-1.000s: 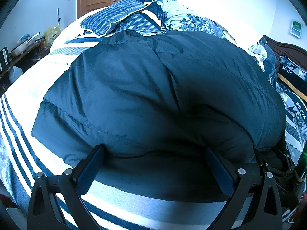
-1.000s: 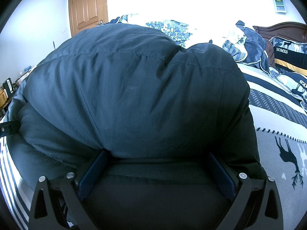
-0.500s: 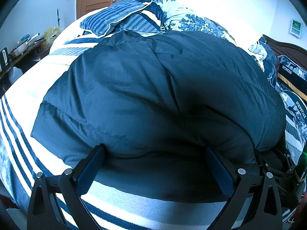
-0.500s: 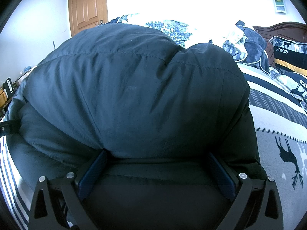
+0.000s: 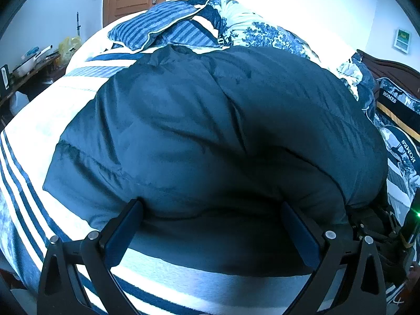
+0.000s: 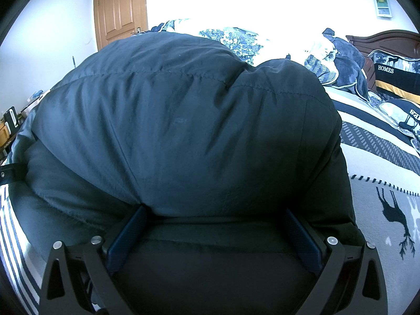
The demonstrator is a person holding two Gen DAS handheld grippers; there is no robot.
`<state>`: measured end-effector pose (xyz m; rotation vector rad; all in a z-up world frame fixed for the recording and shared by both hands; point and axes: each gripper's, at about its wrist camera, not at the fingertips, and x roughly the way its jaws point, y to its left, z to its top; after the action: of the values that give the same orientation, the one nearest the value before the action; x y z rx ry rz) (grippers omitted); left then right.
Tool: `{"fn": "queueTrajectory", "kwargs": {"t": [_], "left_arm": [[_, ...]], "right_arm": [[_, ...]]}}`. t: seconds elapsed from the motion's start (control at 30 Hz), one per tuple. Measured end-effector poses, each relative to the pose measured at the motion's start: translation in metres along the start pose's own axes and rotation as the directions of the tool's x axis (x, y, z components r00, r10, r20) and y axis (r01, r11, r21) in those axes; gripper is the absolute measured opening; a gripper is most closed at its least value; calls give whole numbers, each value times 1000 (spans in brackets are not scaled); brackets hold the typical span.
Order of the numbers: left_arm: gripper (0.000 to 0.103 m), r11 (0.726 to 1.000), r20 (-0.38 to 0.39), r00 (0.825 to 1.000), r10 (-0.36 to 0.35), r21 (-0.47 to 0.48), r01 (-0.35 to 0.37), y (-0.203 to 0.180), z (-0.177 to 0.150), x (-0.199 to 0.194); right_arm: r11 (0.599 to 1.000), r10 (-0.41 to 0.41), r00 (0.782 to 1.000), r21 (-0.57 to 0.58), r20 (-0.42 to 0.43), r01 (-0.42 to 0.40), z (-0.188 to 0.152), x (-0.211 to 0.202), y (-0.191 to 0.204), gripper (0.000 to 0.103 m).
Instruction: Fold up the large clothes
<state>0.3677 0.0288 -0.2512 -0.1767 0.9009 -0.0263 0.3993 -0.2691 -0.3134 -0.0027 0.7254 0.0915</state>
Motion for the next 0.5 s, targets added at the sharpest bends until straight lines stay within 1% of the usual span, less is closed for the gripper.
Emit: {"fn": "queueTrajectory", "kwargs": {"t": [0.5], "left_arm": [[103, 999, 9, 999, -43, -29, 43, 19, -4, -3]], "right_arm": [[1000, 0, 1000, 1, -1, 0, 0, 0, 0, 103]]}}
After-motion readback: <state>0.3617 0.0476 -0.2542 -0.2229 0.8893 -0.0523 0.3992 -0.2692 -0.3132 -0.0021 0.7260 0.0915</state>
